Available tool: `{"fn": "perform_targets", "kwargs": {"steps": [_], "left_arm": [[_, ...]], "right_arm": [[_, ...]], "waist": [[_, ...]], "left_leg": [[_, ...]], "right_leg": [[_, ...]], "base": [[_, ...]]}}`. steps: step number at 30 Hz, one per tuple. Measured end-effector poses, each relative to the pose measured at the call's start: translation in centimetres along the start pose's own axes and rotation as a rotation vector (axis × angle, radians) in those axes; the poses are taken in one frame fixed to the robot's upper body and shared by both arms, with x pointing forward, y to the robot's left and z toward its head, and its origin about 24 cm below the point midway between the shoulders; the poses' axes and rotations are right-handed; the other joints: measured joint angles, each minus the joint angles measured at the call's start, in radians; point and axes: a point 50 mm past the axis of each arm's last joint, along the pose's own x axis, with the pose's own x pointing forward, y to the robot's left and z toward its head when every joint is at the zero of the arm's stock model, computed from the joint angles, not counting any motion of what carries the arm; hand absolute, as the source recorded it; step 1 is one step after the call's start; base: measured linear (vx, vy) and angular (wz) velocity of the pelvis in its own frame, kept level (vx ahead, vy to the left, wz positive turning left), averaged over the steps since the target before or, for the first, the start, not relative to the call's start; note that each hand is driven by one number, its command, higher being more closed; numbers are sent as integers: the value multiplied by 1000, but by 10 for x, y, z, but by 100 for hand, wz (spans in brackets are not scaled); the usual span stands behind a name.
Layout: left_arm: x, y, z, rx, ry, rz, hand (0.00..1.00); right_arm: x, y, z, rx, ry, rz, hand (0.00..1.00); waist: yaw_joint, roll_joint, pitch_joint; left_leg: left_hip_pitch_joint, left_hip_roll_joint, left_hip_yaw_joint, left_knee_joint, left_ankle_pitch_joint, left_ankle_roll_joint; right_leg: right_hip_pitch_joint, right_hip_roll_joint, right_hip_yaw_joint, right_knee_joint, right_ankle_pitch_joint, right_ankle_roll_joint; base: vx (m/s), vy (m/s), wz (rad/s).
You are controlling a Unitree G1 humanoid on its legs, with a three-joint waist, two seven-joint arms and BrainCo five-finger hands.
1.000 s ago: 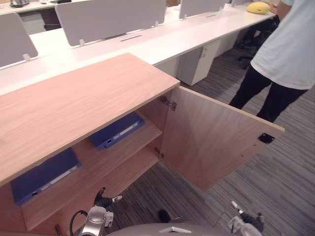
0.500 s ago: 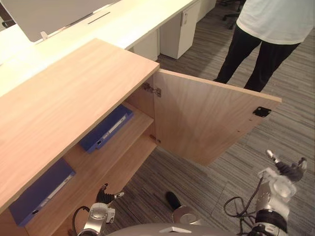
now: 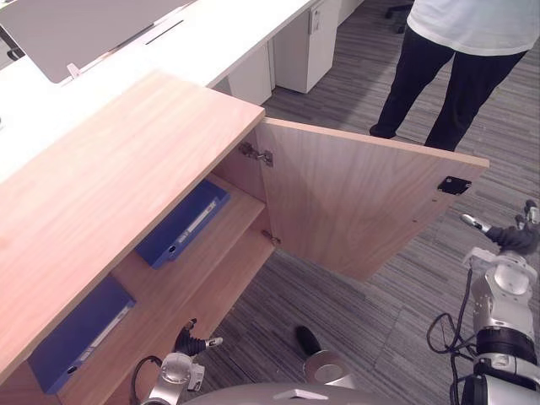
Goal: Walk over to the cabinet, pick up the folder, carry it to the office cabinet, place the folder inside the office cabinet, then close the office cabinet door
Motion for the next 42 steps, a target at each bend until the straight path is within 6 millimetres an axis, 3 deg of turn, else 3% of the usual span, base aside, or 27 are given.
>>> {"fn": "perform_targets", "kwargs": {"steps": [6,12,24,28,35,42], "left_arm": [[-1,-3,-4,11,10,-10,0],[-1,-3,-2,28,-1,-11,0],[-1,-2,1,28,-12,-9,0],[1,0,5,27,-23,4,0],[3,0,13,48,-43,5,0],[3,-2,11,67,-30,6,0]], "right_arm": [[-3,18,-7,-76,18,94,0],[1,38,3,-64,-15,143,0],[-3,47,3,-22,-13,128,0],[-34,53,-7,152,-6,46,0],[-92,56,-33,251,79,55,0],[-139,57,-43,267,136,113,0]], "waist": [[21,9,-6],[32,7,-5],[42,-6,0],[42,-24,-9],[41,-76,-30],[40,-100,-43]], "left_leg": [[-10,-5,-34,-12,5,-7],[-11,-26,-57,-36,18,-9],[-14,-53,-84,-52,33,11],[-23,-46,-106,-55,43,10],[-24,-36,-107,-55,50,6],[-19,-38,-107,-50,50,6]], "right_leg": [[-1,-9,-38,0,18,11],[-2,-23,-50,0,25,20],[-9,-45,-56,0,35,29],[-9,-41,-76,0,34,25],[-6,-35,-77,0,42,16],[-1,-34,-72,0,44,15]], "base": [[-64,-45,11],[-80,-22,8],[-92,-29,3],[-63,-54,11],[-55,-31,0],[-78,-20,-1]]}}
